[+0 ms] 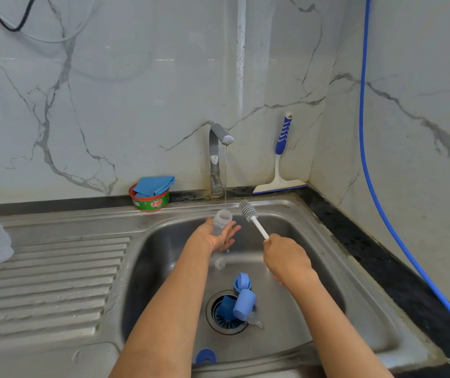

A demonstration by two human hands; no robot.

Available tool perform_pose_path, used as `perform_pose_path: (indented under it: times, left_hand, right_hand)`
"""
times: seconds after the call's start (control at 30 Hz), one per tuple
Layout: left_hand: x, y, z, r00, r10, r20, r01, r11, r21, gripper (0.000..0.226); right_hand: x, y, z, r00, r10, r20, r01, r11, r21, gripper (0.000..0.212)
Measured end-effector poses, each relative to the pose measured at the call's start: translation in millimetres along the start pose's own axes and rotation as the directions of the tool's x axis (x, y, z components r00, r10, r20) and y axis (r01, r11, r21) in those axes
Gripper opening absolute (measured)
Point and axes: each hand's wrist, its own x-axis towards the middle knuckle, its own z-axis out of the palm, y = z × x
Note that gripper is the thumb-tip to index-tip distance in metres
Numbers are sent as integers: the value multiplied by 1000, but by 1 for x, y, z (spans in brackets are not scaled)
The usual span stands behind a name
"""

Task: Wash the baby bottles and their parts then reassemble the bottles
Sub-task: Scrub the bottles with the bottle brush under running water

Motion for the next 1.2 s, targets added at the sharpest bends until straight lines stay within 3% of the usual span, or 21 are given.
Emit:
perform_pose_path:
  times: [0.57, 0.73, 0.83, 0.97, 1.2]
  left_hand:
    - [8, -2, -6, 997, 61, -52, -59, 997, 43, 78]
    - [12, 4, -4, 993, 111, -27, -105, 978, 179, 73]
    - [13, 12, -4, 981, 196, 5, -187, 926, 327, 61]
    - [13, 33, -5, 902, 429, 49, -400, 788, 468, 55]
    - [5, 66, -36, 845, 534, -24, -482, 779, 401, 59]
  right_hand:
    - [2, -1, 5, 998, 66, 19, -66, 997, 38, 34]
    - [3, 0, 7, 997, 77, 20, -78, 996, 33, 35]
    - [2, -3, 14, 997, 75, 26, -75, 997, 31, 33]
    - [0, -11, 25, 1000, 15, 25, -15, 1000, 17, 30]
    - [-8, -25, 27, 995, -104, -3, 104, 994, 16, 27]
